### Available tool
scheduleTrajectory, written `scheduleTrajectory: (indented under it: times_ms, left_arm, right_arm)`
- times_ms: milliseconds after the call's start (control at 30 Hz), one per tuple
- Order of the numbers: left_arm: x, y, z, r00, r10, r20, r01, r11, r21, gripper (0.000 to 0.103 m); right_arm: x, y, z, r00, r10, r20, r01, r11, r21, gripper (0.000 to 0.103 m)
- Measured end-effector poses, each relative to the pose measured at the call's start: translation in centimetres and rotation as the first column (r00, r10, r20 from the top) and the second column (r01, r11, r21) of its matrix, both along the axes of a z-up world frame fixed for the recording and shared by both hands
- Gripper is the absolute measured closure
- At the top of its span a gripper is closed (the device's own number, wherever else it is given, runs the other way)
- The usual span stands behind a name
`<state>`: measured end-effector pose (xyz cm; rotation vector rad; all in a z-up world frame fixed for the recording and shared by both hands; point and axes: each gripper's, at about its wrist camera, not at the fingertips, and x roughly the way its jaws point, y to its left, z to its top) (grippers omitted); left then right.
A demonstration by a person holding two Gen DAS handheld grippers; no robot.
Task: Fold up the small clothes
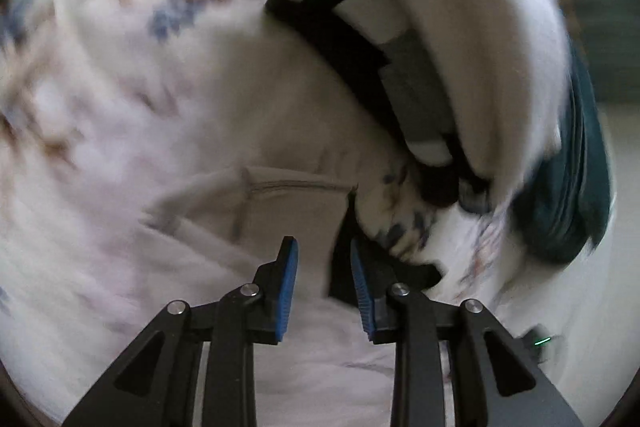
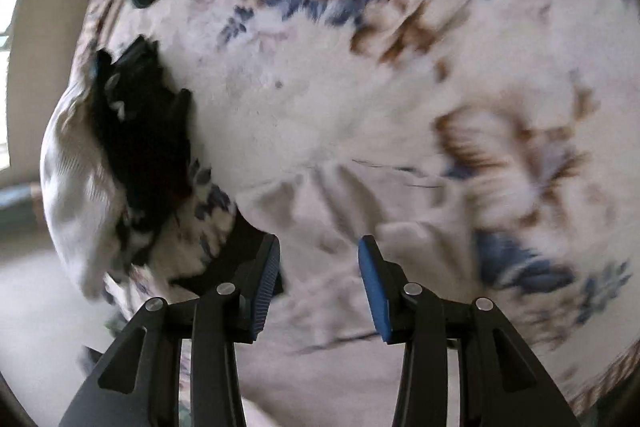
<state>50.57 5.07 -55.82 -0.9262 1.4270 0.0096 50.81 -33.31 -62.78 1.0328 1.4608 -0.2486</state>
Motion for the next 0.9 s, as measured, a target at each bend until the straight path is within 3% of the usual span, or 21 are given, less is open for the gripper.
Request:
scheduleTrajectory:
  times_ms: [100, 267, 400, 500, 567, 667, 767, 900]
  left_arm:
    - [1.0, -0.3, -2.2, 0.989, 0.123, -0.084, -0.130, 0.987, -0.090, 0.078]
    - [2.9, 0.0, -3.4, 0.954, 0.260, -0.151, -0.273, 0.959, -0.076, 0.078]
    - [4.5, -0.3, -2.8, 0.961, 0.244, -0.130, -0.249, 0.968, -0.018, 0.078]
    - [5.0, -1.1, -3.8, 0.963, 0.201, -0.181, -0.195, 0.979, 0.052, 0.078]
    - [4.8, -1.8, -5.1, 0.957, 0.163, -0.240, -0.154, 0.986, 0.057, 0.079]
    - [4.5, -2.2, -4.7, 0.968, 0.128, -0.216, -0.113, 0.990, 0.081, 0.079]
    - [3.8, -2.2, -4.3, 0.966, 0.150, -0.210, -0.131, 0.986, 0.102, 0.091]
    - [3.0, -2.3, -4.8, 0.962, 0.157, -0.222, -0.138, 0.985, 0.099, 0.096]
  right_arm:
    - [2.4, 0.5, -2.4, 0.993, -0.089, -0.072, 0.094, 0.994, 0.063, 0.059]
    - [5.0, 1.3, -3.7, 0.984, -0.111, -0.141, 0.112, 0.994, 0.001, 0.059]
    - [5.7, 1.6, -3.9, 0.977, -0.138, -0.160, 0.141, 0.990, 0.005, 0.059]
    - [5.9, 1.5, -4.5, 0.968, -0.159, -0.192, 0.164, 0.986, 0.008, 0.059]
    - [5.7, 1.6, -5.2, 0.961, -0.158, -0.225, 0.163, 0.987, 0.002, 0.059]
    - [5.8, 2.0, -5.6, 0.953, -0.176, -0.247, 0.181, 0.984, -0.003, 0.059]
    - [6.0, 2.5, -5.2, 0.954, -0.167, -0.249, 0.168, 0.986, -0.015, 0.059]
    - [5.4, 3.3, -5.2, 0.948, -0.163, -0.274, 0.176, 0.984, 0.024, 0.059]
